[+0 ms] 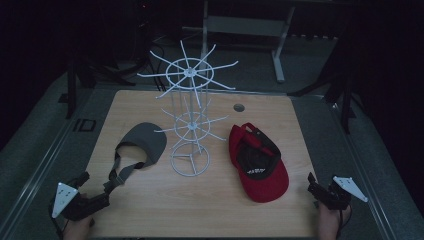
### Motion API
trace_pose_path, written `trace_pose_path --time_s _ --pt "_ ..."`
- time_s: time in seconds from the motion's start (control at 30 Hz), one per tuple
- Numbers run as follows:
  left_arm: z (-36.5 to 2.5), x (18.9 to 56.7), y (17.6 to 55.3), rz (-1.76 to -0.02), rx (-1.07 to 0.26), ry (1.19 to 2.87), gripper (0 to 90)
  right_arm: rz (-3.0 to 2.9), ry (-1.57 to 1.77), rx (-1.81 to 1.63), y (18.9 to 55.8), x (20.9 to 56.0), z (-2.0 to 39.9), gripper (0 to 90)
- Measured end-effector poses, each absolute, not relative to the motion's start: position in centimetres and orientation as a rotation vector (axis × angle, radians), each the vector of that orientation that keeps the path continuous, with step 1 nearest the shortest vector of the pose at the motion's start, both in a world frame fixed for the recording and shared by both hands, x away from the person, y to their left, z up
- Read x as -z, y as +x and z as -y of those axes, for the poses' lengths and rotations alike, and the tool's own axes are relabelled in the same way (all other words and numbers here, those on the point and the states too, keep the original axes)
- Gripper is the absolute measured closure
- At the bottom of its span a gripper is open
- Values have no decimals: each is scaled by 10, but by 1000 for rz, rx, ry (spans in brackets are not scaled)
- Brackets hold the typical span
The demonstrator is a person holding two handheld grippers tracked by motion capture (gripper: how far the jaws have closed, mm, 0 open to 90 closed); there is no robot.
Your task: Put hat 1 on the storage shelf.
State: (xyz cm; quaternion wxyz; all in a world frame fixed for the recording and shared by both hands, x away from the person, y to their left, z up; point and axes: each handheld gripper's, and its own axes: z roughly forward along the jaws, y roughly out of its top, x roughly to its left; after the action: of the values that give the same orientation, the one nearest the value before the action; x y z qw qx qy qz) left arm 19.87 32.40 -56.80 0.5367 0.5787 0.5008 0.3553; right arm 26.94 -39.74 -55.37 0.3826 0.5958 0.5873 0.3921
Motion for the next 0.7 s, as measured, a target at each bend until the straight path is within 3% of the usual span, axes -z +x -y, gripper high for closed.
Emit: trace_pose_path --time_s 0.7 --pt "-322 567 197 -1184 -880 1432 25 -1819 1438 -1075 292 475 387 104"
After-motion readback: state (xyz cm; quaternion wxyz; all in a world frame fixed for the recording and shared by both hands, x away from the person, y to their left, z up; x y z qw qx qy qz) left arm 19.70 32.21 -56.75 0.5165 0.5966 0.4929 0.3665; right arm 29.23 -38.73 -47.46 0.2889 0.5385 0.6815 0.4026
